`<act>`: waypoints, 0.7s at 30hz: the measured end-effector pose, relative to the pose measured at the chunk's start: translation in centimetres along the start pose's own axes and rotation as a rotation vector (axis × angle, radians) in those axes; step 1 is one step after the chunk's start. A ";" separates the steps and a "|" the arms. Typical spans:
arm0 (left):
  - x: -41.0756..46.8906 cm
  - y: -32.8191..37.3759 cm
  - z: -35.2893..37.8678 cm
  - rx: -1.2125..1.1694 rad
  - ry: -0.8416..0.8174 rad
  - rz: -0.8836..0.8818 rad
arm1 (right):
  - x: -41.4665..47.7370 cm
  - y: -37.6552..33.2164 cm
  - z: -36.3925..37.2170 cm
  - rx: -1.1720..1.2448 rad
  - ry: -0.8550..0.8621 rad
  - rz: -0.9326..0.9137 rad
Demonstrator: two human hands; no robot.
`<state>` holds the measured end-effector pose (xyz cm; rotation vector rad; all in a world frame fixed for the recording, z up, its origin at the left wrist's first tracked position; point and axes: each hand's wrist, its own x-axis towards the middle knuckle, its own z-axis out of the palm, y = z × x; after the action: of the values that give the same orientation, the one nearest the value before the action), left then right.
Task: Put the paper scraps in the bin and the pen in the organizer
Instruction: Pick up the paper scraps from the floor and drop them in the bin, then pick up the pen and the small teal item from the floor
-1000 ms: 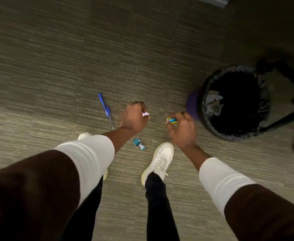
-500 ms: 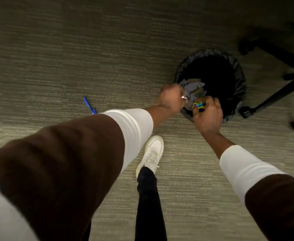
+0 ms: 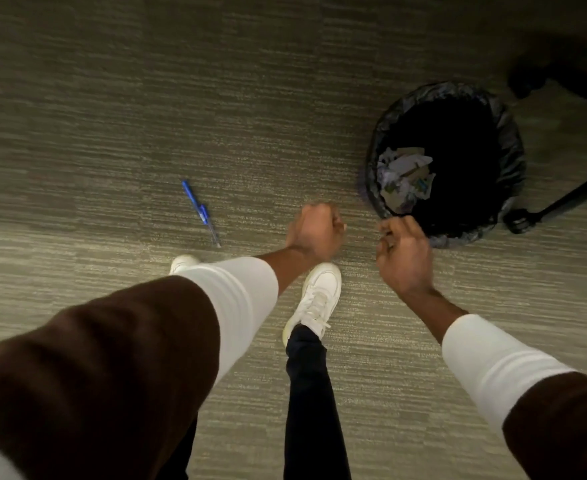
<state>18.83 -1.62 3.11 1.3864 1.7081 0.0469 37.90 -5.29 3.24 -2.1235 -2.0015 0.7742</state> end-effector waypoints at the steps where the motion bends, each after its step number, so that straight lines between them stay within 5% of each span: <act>1: -0.4 -1.6 -0.2 0.015 0.005 -0.029 | -0.5 -0.8 0.9 -0.002 -0.033 -0.018; 13: 0.3 -20.7 -5.3 0.254 -0.115 -0.284 | -1.2 -10.6 15.2 -0.084 -0.459 -0.080; 21: 8.1 -34.8 -5.8 0.241 -0.071 -0.495 | -0.5 -9.7 29.4 -0.287 -0.676 -0.168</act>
<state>-11.01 -5.21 -16.98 1.0775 1.9981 -0.4930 16.26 -12.02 -17.86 -1.9503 -2.7210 1.3879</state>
